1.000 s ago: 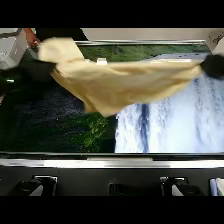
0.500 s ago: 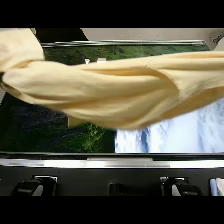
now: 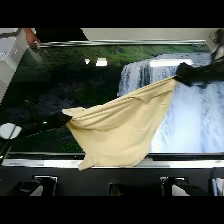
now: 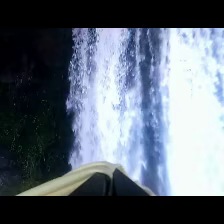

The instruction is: Fold the clothes and pants, and hang the long-sleeved shirts on hangers.

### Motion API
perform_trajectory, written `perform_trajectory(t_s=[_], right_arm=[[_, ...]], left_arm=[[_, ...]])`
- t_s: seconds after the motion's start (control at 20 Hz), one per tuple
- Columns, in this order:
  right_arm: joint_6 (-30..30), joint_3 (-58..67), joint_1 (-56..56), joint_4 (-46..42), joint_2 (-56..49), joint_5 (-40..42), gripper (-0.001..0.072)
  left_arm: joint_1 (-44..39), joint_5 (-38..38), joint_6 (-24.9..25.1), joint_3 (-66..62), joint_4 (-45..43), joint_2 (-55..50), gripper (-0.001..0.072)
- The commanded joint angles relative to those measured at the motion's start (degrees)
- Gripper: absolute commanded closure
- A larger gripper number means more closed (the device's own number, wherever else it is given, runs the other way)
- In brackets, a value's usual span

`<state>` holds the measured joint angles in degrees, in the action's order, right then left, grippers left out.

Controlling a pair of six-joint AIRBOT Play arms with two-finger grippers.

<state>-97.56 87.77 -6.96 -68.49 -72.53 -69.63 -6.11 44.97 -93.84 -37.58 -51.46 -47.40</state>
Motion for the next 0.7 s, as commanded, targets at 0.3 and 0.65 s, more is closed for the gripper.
perform_trajectory(t_s=[0.3, 0.65], right_arm=[[-0.5, -1.7, 0.6, 16.0, -16.8, 6.8, 0.0679], [1.7, -2.2, 0.7, -7.0, -11.9, -9.9, 0.0679]], left_arm=[[-0.2, -8.5, 11.2, -7.5, 10.6, -20.0, -0.0005], [13.9, 41.7, 8.6, -13.4, -15.4, -11.9, 0.0]])
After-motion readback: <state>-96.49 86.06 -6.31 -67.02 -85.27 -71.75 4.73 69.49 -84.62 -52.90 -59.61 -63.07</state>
